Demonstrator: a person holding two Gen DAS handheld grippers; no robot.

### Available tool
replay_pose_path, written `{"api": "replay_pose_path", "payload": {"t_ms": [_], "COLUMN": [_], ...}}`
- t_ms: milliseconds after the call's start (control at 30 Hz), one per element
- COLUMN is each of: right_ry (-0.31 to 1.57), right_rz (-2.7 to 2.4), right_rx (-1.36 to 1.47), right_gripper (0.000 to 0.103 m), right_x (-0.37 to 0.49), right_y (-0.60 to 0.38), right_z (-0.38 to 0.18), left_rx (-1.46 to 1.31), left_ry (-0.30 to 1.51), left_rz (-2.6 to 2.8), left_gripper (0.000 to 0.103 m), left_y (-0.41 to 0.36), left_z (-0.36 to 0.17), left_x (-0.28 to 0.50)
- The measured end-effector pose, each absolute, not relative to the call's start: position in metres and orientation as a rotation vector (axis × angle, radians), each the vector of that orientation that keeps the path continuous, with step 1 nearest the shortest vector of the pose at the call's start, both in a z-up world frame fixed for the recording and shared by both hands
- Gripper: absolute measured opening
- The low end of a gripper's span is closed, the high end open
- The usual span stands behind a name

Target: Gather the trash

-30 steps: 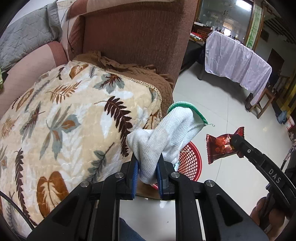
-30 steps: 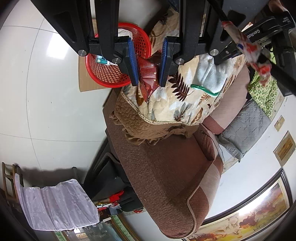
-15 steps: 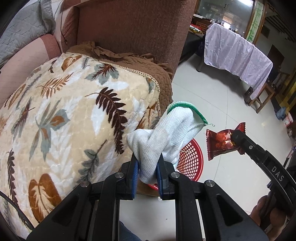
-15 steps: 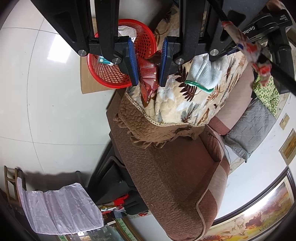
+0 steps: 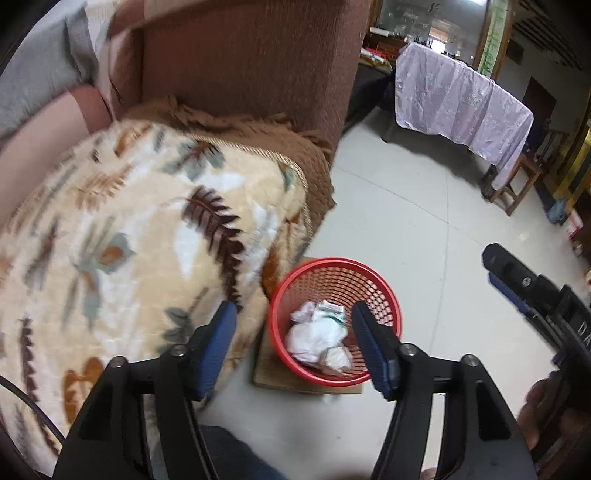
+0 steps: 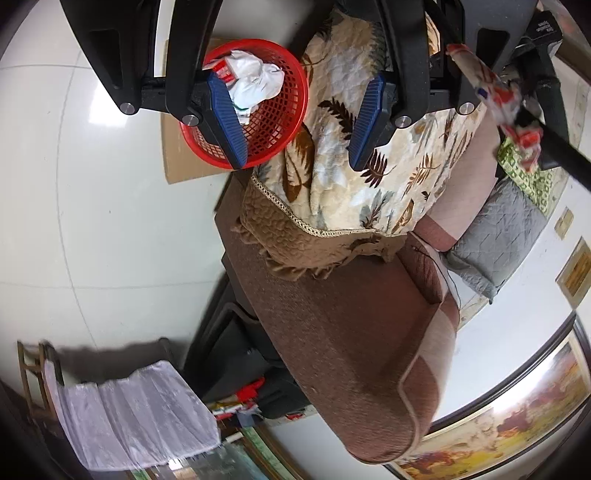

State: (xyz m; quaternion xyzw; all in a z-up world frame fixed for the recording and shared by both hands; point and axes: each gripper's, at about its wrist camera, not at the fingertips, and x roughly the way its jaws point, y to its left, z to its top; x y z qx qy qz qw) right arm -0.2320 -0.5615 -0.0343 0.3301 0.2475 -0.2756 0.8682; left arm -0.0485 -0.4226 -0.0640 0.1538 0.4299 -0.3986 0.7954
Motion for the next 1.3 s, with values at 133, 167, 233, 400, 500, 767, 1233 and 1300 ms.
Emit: {"api": "replay_pose_path", "payload": {"t_ms": [133,167,233,400,500,767,1233,1300], "right_ry": [0.531,0.532,0.540,0.569,0.582,0.596,0.586,0.589], "right_rz": [-0.576,-0.579,-0.582,-0.597,-0.598,-0.605,-0.619,-0.621], "right_rx": [0.634,0.617,0.585,0.518,0.487,0.406,0.373,0.373], "right_gripper": [0.072,0.075,0.078,0.081,0.081,0.084,0.085,0.085], "right_x": [-0.237,-0.239,-0.243,-0.252,-0.259,-0.271,-0.280,-0.280], "right_y": [-0.541,-0.534,-0.523,-0.495,-0.480,-0.449,-0.437,-0.437], "right_z": [-0.018,-0.013,-0.005,0.007,0.012,0.026,0.034,0.034], "left_rx": [0.310,0.310,0.308,0.286,0.261,0.230,0.233,0.234], "left_ry": [0.883,0.873,0.854,0.786,0.758,0.709,0.707,0.708], "left_rz": [-0.821,-0.812,-0.786,-0.756,-0.768,-0.793,-0.783,-0.783], "left_gripper": [0.071,0.071,0.072,0.072,0.073,0.078,0.079,0.079], "left_y": [-0.394,-0.386,-0.373,-0.339,-0.323,-0.299,-0.289,-0.289], "left_z": [-0.047,-0.042,-0.033,-0.003,0.011,0.035,0.038,0.037], "left_x": [-0.062,-0.066,-0.072,-0.094,-0.107,-0.135,-0.146,-0.146]}}
